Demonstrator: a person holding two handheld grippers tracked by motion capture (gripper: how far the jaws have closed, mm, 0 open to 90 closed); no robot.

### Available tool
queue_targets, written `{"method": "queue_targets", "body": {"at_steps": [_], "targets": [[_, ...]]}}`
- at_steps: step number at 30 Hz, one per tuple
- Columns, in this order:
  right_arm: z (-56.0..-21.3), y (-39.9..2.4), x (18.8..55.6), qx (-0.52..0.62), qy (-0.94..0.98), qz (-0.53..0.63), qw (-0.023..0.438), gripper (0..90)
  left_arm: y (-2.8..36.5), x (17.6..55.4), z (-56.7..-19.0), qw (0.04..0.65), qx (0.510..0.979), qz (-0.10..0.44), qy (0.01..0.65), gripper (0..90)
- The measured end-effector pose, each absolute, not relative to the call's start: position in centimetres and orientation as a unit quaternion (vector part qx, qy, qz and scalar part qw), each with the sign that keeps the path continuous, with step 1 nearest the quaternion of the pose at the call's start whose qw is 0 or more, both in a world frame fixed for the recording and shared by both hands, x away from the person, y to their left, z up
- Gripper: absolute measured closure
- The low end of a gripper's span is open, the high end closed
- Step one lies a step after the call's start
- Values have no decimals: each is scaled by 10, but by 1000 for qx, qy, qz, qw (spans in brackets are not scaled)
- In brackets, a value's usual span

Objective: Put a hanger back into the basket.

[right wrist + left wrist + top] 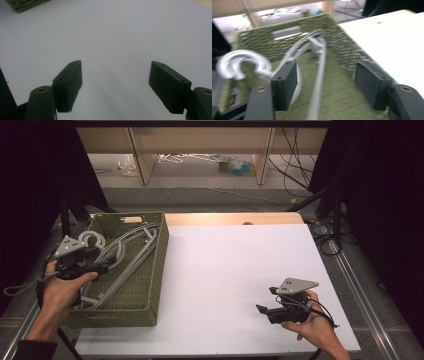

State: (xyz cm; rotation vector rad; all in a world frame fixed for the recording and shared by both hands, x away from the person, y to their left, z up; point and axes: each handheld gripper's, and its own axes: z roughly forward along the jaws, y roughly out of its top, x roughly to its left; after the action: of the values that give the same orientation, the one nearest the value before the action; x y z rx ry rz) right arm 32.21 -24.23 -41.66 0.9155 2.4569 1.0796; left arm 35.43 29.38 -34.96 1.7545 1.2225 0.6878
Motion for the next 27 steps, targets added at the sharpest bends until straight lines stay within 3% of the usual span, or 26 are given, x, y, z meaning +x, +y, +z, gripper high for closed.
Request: {"method": "queue_targets", "body": {"at_steps": [18, 27], "targets": [[-423, -241, 324, 323, 840, 409, 151, 234, 205, 320, -364, 494, 739, 232, 395, 182], [-424, -238, 324, 311, 839, 419, 155, 218, 174, 307, -374, 511, 742, 226, 371, 194]]}}
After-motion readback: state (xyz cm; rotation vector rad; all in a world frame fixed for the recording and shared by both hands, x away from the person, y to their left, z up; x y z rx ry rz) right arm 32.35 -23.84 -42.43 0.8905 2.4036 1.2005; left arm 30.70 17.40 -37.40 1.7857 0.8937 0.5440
